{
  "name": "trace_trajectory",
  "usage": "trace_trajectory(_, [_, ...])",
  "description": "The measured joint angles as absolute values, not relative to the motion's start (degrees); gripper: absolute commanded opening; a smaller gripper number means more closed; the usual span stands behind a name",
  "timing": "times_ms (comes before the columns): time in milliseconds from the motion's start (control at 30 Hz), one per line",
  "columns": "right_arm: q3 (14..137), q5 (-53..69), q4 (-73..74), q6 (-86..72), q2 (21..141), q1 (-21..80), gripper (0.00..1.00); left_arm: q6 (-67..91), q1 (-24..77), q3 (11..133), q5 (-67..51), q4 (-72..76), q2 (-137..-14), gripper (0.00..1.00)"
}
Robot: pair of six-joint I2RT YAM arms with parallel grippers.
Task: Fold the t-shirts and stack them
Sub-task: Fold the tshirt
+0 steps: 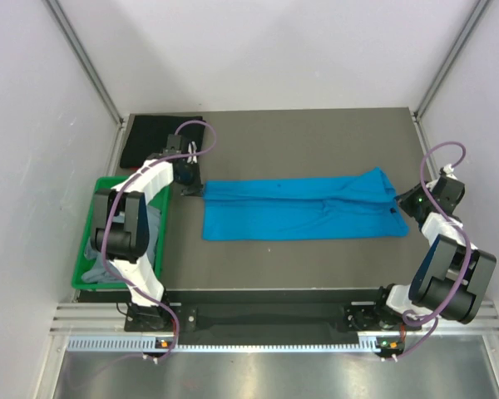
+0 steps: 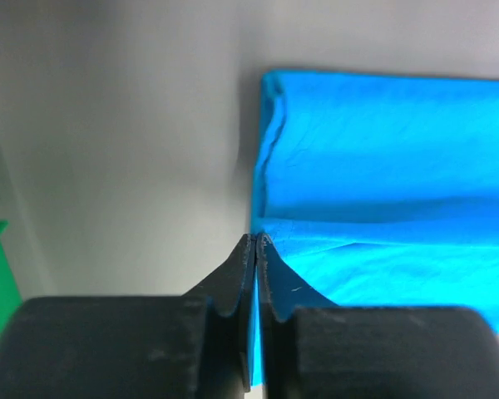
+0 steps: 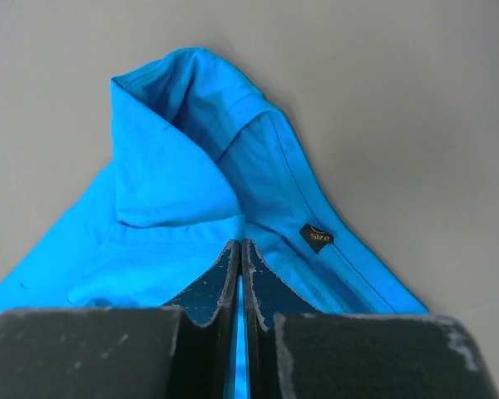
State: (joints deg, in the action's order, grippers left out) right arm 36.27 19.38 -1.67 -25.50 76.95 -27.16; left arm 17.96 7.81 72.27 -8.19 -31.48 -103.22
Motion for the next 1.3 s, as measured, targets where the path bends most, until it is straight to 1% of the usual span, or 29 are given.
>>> trace_trajectory(33, [36.2, 19.4, -1.6, -25.5, 76.9, -27.2, 0.0, 18.1, 7.9, 72.1, -7.7, -31.7, -103.2, 0.2])
trace_trajectory(100, [36.1, 19.4, -1.4, -25.5, 76.9, -27.2, 0.0, 18.5, 8.0, 72.0, -5.9, -32.5, -103.2, 0.24])
trace_trajectory(133, [36.0, 19.4, -1.2, -25.4, 76.9, -27.2, 0.0, 18.7, 8.0, 72.1, -5.2, -33.0, -103.2, 0.28])
trace_trajectory(233, [36.0, 19.4, -0.3, -25.1, 76.9, -27.2, 0.01, 19.4, 8.0, 72.2, -3.3, -34.5, -103.2, 0.36])
trace_trajectory(267, [36.0, 19.5, -0.2, -25.1, 76.9, -27.2, 0.01, 19.6, 8.0, 72.2, -2.9, -34.8, -103.2, 0.37])
trace_trajectory(433, [35.3, 19.6, 0.3, -25.1, 76.7, -27.2, 0.03, 20.6, 8.9, 72.8, -2.3, -35.2, -102.4, 0.37])
trace_trajectory(600, [35.2, 19.6, 1.9, -25.1, 76.6, -27.2, 0.03, 21.6, 9.9, 73.8, -6.6, -34.1, -101.4, 0.38])
trace_trajectory(700, [35.2, 19.7, 1.9, -25.1, 76.6, -27.2, 0.03, 21.5, 10.2, 75.9, -6.8, -34.3, -102.8, 0.41])
trace_trajectory(833, [35.2, 20.1, 1.9, -25.1, 76.6, -27.2, 0.03, 21.1, 10.2, 78.7, -6.9, -33.8, -106.2, 0.42])
trace_trajectory(1000, [35.2, 20.8, 1.9, -25.1, 76.6, -27.2, 0.03, 20.4, 10.2, 80.6, -7.4, -33.6, -110.3, 0.4])
trace_trajectory(1167, [35.2, 21.1, 1.9, -25.1, 76.6, -27.2, 0.02, 19.6, 10.2, 83.1, -7.9, -33.1, -113.6, 0.34])
trace_trajectory(1300, [35.2, 21.1, 1.9, -25.1, 76.6, -27.2, 0.02, 19.3, 10.2, 84.1, -7.9, -33.1, -114.6, 0.33])
